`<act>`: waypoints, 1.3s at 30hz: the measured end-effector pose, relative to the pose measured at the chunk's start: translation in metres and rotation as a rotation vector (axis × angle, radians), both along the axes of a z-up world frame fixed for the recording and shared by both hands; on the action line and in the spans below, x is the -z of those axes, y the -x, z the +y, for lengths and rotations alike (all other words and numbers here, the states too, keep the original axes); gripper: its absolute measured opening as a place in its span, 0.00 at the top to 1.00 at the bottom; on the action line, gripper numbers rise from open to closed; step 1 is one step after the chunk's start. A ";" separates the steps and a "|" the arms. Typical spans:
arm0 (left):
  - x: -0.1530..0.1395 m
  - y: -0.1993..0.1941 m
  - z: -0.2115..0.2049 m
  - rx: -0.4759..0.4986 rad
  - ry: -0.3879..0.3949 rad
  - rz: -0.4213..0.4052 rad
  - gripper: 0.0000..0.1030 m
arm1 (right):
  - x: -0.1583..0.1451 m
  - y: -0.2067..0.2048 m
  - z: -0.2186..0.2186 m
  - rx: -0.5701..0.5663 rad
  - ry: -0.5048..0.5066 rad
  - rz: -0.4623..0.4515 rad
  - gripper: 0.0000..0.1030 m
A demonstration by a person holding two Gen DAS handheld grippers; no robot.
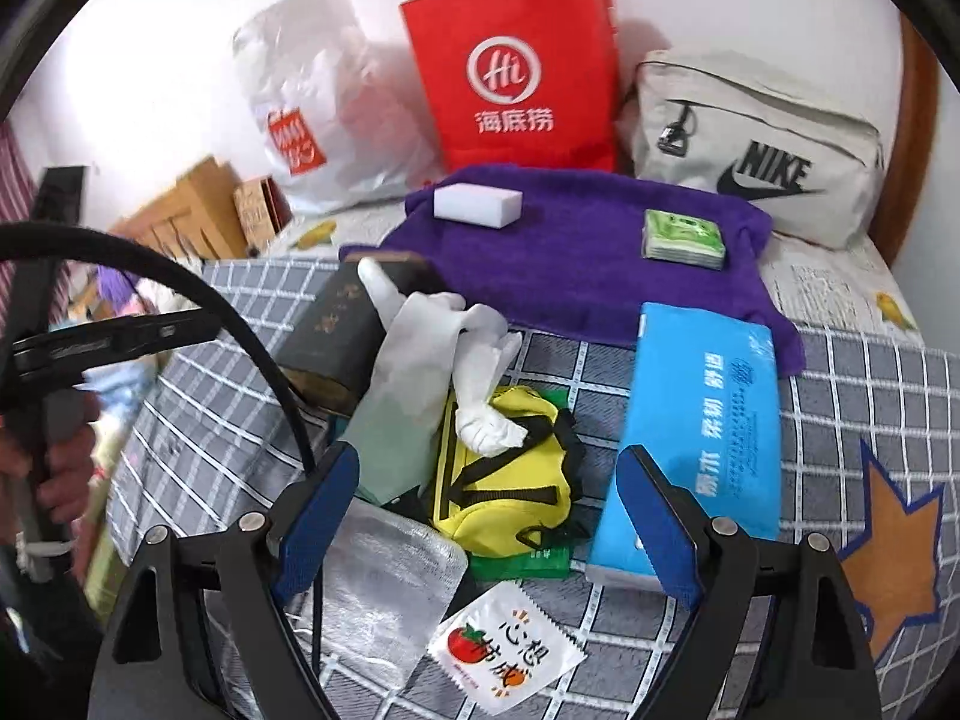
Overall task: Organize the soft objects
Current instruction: 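Grasp the crumpled white tissue with the right tool while the left tool grasps the glove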
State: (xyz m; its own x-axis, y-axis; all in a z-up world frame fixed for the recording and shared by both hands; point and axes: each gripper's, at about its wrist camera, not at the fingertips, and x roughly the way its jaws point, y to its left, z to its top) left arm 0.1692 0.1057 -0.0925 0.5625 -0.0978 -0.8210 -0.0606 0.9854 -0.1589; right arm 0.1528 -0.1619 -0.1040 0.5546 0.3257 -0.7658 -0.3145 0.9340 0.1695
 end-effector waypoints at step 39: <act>0.043 0.002 -0.052 0.226 0.057 0.078 0.14 | 0.015 0.003 -0.018 0.026 0.071 0.046 0.79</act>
